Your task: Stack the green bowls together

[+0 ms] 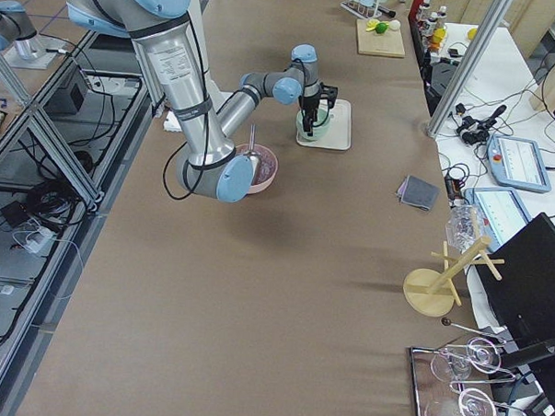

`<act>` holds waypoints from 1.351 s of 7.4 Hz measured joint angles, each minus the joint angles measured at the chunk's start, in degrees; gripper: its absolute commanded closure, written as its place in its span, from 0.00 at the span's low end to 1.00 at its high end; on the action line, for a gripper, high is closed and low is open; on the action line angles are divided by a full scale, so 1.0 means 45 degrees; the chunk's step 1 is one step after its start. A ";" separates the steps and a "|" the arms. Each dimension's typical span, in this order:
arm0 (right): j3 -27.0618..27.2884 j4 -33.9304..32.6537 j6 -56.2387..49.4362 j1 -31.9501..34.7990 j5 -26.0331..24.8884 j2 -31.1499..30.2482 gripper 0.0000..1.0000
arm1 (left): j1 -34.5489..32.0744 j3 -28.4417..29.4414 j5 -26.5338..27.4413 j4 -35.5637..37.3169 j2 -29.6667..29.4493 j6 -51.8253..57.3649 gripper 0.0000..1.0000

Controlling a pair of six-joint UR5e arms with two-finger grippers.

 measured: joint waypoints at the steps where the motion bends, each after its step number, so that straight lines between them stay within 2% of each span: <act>1: 0.0021 -0.0004 -0.0277 0.0198 0.0206 -0.0017 0.00 | 0.0000 0.0002 0.0007 0.0000 0.0000 0.0000 0.02; 3: 0.0035 0.0010 -0.1843 0.1104 0.1331 -0.0308 0.00 | 0.0000 0.0005 -0.0005 0.0000 0.0000 0.0000 0.02; 6: 0.0084 0.0034 -0.5386 0.3408 0.3795 -0.1530 0.00 | 0.0000 0.0012 -0.0025 0.0000 0.0000 0.0008 0.02; 8: 0.0150 0.0044 -0.8123 0.5084 0.4931 -0.2981 0.00 | 0.0000 0.0019 -0.0026 0.0004 0.0000 0.0002 0.02; 10: 0.0148 0.0045 -1.1018 0.6621 0.5452 -0.4677 0.00 | 0.0000 0.0041 -0.0038 0.0016 0.0000 0.0001 0.02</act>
